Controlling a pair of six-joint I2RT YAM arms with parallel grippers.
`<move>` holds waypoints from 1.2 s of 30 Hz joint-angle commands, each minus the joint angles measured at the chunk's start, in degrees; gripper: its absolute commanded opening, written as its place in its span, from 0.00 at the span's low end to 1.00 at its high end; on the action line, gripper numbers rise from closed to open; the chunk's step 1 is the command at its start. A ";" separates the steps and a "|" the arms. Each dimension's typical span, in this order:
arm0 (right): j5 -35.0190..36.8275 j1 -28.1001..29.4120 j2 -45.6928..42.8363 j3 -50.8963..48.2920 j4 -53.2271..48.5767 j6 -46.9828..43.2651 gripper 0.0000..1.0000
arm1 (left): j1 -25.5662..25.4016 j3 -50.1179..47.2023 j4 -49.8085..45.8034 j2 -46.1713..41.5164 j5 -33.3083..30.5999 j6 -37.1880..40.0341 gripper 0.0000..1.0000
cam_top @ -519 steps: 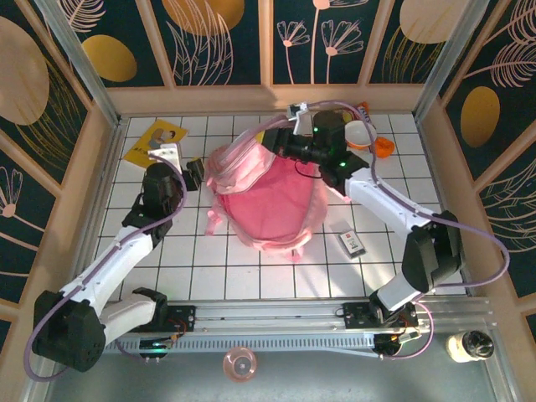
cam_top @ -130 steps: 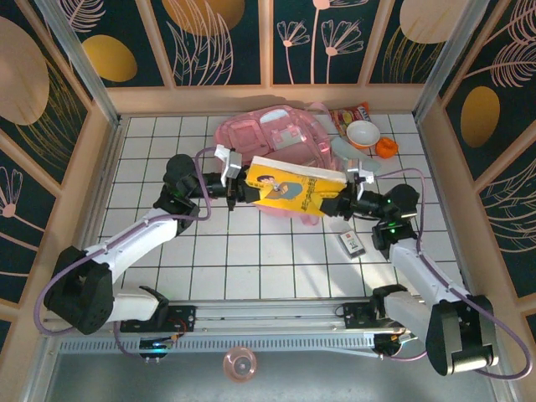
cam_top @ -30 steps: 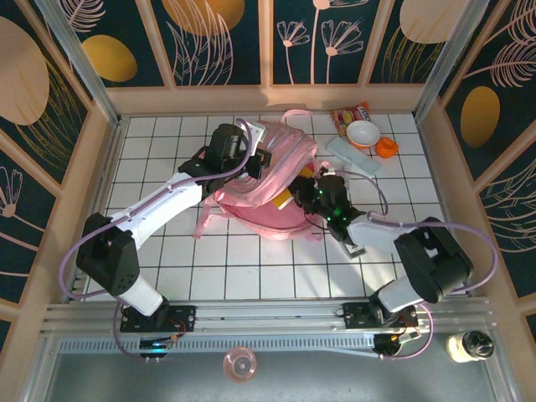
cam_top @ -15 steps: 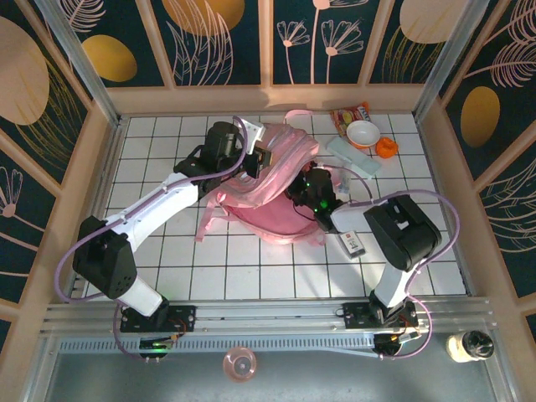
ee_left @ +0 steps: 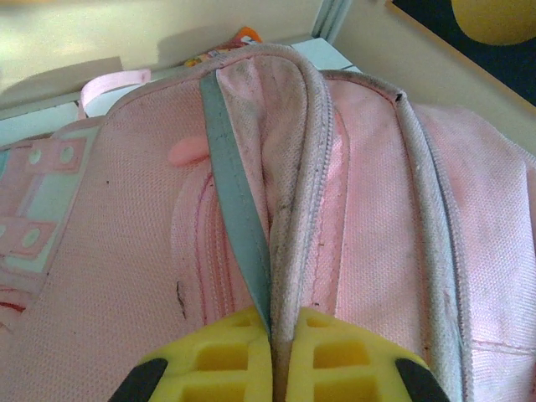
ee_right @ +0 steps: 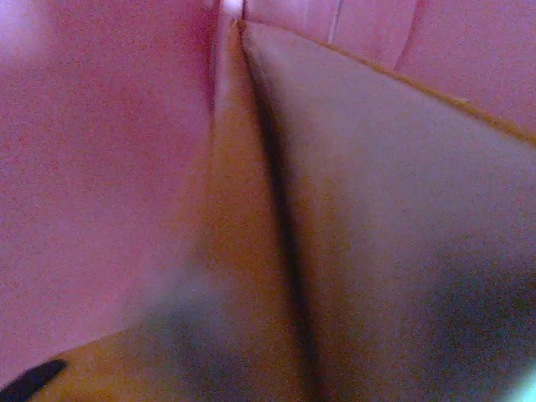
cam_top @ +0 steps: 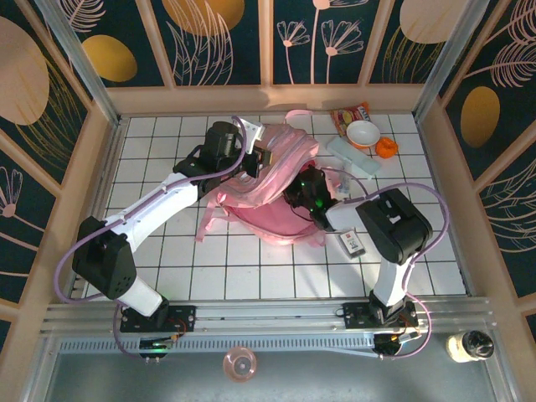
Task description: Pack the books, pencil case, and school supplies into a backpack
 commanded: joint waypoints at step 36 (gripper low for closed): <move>-16.64 -13.07 -44.54 -1.40 -49.12 -35.63 0.84 | 2.81 -7.96 -6.32 -1.91 4.73 30.93 0.00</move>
